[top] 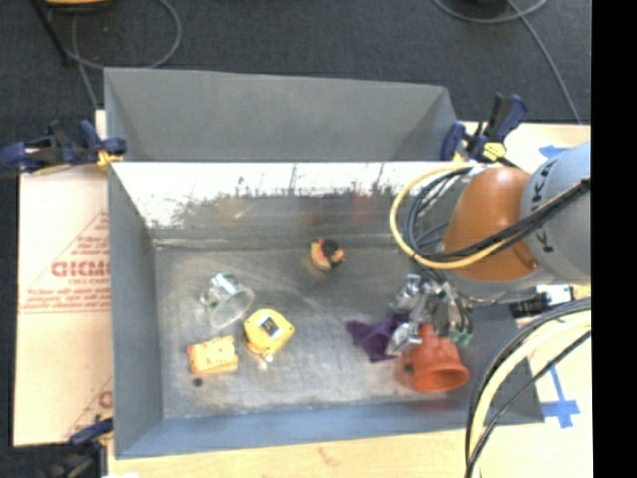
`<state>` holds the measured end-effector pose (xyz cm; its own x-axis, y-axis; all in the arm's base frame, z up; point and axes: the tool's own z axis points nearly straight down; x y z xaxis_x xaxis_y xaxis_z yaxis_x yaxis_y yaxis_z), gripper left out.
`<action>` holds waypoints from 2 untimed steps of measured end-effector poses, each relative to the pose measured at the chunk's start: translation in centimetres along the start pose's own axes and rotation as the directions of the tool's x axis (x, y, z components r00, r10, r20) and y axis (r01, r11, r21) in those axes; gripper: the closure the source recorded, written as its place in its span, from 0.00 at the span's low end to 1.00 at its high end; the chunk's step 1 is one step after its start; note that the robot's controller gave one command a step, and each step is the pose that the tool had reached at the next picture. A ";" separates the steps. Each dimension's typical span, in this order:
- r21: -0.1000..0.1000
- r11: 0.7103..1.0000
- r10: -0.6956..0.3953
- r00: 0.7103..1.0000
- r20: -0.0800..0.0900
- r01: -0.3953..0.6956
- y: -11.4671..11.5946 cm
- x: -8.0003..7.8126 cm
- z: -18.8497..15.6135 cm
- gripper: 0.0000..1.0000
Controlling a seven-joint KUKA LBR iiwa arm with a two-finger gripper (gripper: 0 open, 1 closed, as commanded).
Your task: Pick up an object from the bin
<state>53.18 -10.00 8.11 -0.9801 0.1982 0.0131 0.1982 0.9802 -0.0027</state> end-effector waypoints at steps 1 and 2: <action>0.000 1.000 0.000 1.000 0.000 0.000 0.0 0.0 0.0 1.00; 0.001 0.993 -0.115 0.993 0.017 0.115 1.8 -0.3 -9.6 1.00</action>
Offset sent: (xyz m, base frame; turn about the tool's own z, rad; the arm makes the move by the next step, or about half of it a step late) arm 0.0071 0.0188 0.0950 -0.1165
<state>53.97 -8.30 17.66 -0.9965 0.0836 -0.0037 0.0836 0.9965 -0.0018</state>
